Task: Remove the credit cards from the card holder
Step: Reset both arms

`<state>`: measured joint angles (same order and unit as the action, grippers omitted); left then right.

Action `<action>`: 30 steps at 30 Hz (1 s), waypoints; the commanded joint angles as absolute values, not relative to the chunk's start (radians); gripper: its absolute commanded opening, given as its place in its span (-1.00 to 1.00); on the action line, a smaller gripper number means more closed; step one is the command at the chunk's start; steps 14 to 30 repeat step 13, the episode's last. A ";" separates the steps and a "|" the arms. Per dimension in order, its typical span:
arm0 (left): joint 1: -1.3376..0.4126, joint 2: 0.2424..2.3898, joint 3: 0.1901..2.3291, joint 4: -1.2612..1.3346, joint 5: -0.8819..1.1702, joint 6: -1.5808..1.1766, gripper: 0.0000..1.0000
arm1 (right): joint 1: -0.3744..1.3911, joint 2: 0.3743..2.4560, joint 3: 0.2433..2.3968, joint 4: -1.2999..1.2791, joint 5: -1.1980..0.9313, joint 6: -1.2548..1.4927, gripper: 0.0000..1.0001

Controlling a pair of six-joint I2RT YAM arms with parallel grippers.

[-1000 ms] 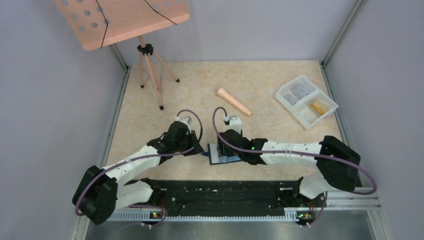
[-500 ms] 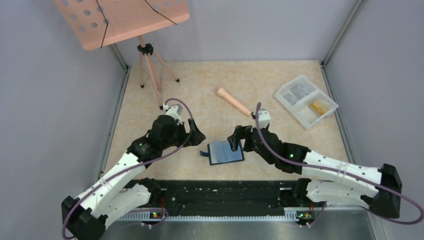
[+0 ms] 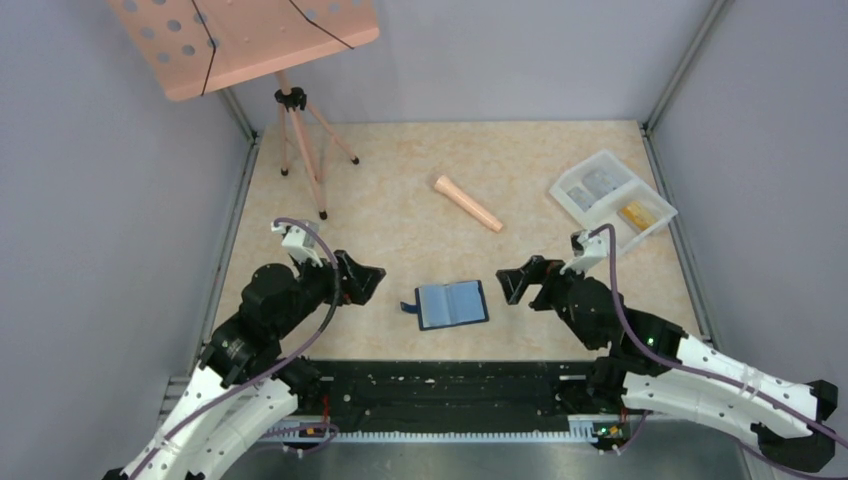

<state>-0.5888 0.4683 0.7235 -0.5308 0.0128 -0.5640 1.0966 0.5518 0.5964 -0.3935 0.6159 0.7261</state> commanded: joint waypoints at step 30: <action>-0.586 0.444 0.680 -0.516 -0.040 -0.564 0.98 | 1.095 0.528 0.595 -0.381 0.670 0.744 0.98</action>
